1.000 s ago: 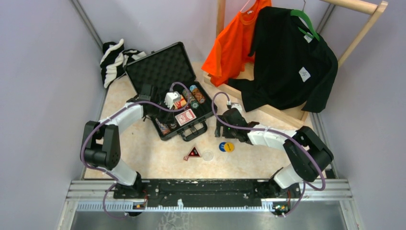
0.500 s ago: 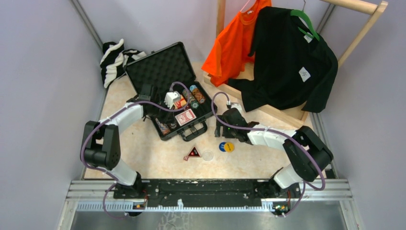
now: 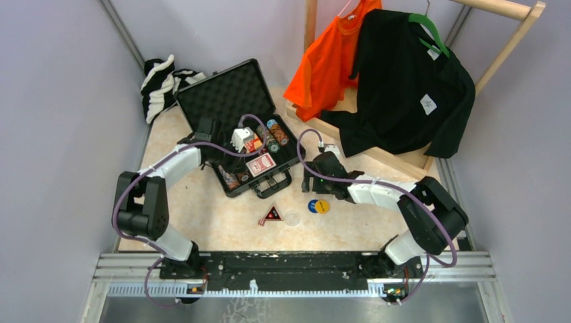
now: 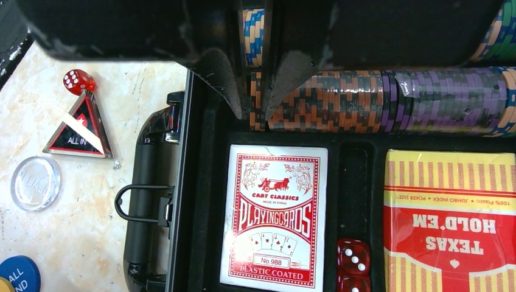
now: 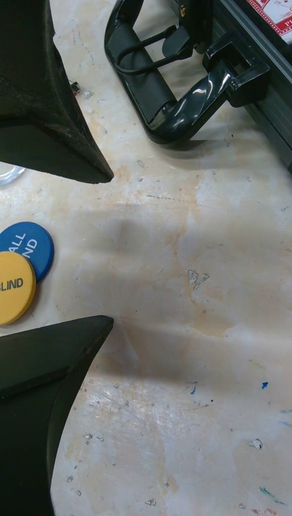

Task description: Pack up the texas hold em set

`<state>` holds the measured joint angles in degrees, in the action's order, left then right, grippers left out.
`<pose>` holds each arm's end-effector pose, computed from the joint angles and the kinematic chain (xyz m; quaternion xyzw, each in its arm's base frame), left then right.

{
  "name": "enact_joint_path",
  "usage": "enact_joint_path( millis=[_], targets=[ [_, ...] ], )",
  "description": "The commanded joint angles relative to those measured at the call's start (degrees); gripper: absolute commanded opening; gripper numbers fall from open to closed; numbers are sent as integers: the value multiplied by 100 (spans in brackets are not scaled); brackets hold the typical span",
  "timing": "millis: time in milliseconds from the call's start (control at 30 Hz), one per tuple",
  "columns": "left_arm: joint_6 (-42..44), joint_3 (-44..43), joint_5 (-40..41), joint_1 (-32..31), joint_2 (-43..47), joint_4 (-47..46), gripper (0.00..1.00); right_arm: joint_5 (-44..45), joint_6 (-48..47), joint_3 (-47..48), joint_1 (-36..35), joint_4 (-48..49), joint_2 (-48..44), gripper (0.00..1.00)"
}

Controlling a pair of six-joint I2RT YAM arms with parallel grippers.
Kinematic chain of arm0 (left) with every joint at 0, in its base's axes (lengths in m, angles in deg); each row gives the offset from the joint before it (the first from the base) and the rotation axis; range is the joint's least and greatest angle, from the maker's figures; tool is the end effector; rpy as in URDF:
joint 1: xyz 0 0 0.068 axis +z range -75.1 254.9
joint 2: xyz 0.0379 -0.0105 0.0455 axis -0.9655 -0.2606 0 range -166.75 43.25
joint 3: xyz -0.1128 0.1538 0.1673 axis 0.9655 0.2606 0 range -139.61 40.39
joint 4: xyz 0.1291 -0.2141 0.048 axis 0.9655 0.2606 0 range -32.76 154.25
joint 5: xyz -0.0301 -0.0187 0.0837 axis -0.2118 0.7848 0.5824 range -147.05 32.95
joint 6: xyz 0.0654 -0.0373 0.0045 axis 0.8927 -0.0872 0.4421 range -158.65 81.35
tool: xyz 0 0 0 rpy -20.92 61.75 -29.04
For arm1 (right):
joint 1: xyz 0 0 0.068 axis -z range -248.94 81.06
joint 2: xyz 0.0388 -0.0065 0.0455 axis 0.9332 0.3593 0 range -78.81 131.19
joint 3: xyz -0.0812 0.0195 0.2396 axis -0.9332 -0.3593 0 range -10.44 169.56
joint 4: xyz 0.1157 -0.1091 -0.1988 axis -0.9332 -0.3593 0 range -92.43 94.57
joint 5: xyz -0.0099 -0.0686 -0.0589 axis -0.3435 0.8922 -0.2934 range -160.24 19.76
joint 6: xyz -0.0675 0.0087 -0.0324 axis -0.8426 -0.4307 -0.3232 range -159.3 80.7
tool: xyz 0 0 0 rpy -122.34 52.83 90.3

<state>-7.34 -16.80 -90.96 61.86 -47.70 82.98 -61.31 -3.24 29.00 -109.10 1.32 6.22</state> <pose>0.3030 -0.1066 0.1661 0.4193 0.8257 -0.2379 0.2931 0.2343 0.1847 0.1260 -0.0060 0.9337 0.1589 0.3207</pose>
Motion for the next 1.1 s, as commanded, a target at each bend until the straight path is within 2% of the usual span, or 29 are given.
enact_joint_path(
  millis=[0,233,367,467,500,567,633,667,700,733,800,833,967,1067],
  targets=[
    [104,-45,-103,-35,175,39,20,18,-35,30,2,8,145,80],
    [-158,-88,111,-301,802,-427,20,269,-52,60,21,13,18,80],
    [-605,-445,903,-833,959,-764,22,653,-263,298,22,-452,-162,83],
    [-1380,-961,1700,-1325,777,-1092,28,1045,-668,571,-43,-992,-317,87],
    [-1708,-1130,2256,-1450,720,-1226,35,1197,-772,664,-108,-1233,-348,88],
    [-2173,-1248,3202,-1601,698,-1629,59,1617,-905,849,-344,-1690,-392,89],
    [-2472,-828,3794,-1617,929,-2530,64,1901,-824,878,-614,-2005,-477,90],
    [-2756,-476,4235,-1610,1113,-3122,75,1821,-766,828,-694,-2063,-542,91],
    [-2985,-93,4440,-1552,1315,-3673,96,1625,-681,699,-702,-2055,-634,92],
    [-3111,291,4154,-1449,1506,-4322,99,1429,-573,545,-710,-1988,-728,93],
    [-3243,860,3378,-1211,1745,-4729,99,1064,-422,235,-712,-1745,-957,93],
    [-3238,944,3242,-1156,1790,-4807,100,910,-368,99,-712,-1634,-1035,93],
    [-3251,853,3138,-1139,1713,-4554,99,724,-264,-111,-769,-1536,-1035,93],
    [-3187,875,3243,-1138,1671,-4534,98,659,-228,-183,-843,-1454,-848,90]
  ],
)
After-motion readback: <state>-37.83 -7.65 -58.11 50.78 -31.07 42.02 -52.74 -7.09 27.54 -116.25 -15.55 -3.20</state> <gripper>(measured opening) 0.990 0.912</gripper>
